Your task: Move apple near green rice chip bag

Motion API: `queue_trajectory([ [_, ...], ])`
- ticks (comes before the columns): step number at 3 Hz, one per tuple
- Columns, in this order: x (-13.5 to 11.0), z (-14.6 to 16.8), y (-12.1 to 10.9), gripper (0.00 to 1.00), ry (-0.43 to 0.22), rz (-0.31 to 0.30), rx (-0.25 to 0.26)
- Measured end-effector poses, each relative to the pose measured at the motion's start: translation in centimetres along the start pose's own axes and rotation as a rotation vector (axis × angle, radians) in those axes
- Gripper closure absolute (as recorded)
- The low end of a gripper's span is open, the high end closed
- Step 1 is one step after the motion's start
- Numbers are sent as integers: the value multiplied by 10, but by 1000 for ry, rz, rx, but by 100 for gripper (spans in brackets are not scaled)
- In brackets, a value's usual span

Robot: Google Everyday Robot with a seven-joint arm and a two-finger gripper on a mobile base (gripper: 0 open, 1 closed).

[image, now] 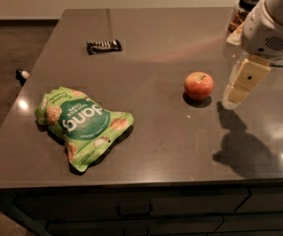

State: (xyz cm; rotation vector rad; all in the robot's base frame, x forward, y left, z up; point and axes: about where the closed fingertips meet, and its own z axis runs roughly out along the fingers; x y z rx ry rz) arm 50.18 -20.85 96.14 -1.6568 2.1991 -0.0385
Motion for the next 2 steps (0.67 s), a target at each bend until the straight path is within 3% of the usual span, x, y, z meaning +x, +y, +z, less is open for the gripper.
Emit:
queue_trajectory([
  [1,-11,26,-29,0,-52,35,-21],
  [2,-23,66,-53,0,-91,72,-83],
])
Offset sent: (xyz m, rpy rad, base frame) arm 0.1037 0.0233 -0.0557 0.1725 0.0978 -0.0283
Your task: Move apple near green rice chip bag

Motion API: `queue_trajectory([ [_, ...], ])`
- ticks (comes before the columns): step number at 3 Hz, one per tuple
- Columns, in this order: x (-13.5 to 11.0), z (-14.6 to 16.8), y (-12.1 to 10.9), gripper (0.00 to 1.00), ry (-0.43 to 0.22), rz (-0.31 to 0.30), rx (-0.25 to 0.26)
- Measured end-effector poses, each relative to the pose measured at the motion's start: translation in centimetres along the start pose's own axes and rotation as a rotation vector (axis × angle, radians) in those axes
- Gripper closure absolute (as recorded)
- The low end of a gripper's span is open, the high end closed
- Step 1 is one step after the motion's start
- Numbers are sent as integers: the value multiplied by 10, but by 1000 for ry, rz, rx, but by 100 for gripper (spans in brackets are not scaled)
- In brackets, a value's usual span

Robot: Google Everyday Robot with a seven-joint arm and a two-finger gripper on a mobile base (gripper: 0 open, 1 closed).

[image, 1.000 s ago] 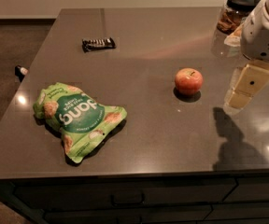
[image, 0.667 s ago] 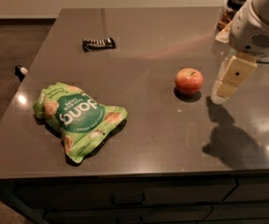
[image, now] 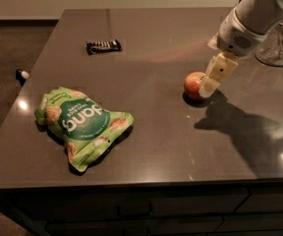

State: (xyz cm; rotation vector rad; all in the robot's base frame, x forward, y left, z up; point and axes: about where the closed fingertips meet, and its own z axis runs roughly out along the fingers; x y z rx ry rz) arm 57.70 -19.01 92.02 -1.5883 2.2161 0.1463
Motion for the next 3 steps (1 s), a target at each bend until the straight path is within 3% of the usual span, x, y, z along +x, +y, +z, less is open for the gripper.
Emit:
queue_trajectory([
  [3,8,56,-12,3,14,40,-97],
])
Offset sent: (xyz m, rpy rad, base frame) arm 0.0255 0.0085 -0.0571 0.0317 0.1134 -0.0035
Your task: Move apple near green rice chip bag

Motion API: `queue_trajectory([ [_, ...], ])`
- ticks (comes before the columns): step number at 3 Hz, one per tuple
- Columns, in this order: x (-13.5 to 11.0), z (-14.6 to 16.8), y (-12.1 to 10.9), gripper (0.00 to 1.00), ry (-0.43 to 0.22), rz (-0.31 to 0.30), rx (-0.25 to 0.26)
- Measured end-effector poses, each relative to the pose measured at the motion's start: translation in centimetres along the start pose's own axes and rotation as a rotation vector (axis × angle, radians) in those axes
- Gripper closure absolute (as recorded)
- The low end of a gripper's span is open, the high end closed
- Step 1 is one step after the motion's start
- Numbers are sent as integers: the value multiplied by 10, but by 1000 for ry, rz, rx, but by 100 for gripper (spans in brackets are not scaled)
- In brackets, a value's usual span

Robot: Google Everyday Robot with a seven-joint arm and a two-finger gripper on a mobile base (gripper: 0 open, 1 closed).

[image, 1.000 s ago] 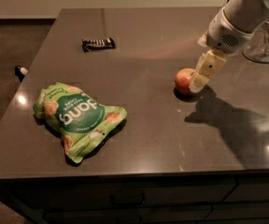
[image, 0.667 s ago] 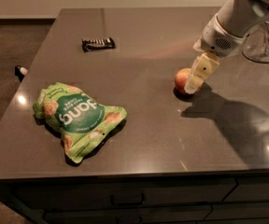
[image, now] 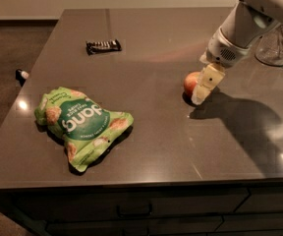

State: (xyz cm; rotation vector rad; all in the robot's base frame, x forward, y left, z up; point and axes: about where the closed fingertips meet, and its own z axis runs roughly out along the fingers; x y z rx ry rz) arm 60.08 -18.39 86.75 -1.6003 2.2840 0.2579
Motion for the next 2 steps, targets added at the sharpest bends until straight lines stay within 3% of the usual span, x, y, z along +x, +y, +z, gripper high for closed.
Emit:
queue_trajectory([
  [1,3,7,0,33,15,-3,-23],
  [2,2,5,1,57,11,-11,-47],
])
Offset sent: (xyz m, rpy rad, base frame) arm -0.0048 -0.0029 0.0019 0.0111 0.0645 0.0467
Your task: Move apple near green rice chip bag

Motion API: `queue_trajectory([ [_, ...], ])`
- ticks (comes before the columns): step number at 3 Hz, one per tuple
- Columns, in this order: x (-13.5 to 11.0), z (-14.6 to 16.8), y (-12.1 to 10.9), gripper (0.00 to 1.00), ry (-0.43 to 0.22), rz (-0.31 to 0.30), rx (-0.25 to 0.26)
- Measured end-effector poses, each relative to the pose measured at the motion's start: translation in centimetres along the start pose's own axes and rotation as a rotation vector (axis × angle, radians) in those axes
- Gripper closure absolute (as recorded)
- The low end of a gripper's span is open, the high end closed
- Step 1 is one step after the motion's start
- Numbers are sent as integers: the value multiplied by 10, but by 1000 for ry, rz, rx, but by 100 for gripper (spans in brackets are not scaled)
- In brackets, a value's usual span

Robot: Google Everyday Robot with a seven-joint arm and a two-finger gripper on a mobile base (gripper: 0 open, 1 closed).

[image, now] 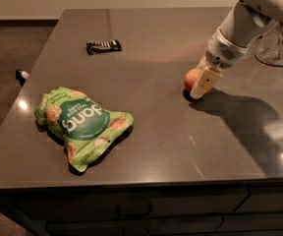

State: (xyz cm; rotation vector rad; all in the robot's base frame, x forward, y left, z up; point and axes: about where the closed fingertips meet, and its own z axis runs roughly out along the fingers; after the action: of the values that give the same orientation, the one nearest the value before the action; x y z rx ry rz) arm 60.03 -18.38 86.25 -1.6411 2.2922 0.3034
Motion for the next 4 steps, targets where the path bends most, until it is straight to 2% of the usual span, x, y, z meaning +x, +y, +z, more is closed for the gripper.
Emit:
queue_trajectory([
  [1,-28,-4,9,80,-18,-66,-27],
  [2,-71,3,21,100,-44,-181,-61],
  [3,-110,18,38,100,-60,-308,-100],
  [4,-137,33,58,100,-64,-423,-133],
])
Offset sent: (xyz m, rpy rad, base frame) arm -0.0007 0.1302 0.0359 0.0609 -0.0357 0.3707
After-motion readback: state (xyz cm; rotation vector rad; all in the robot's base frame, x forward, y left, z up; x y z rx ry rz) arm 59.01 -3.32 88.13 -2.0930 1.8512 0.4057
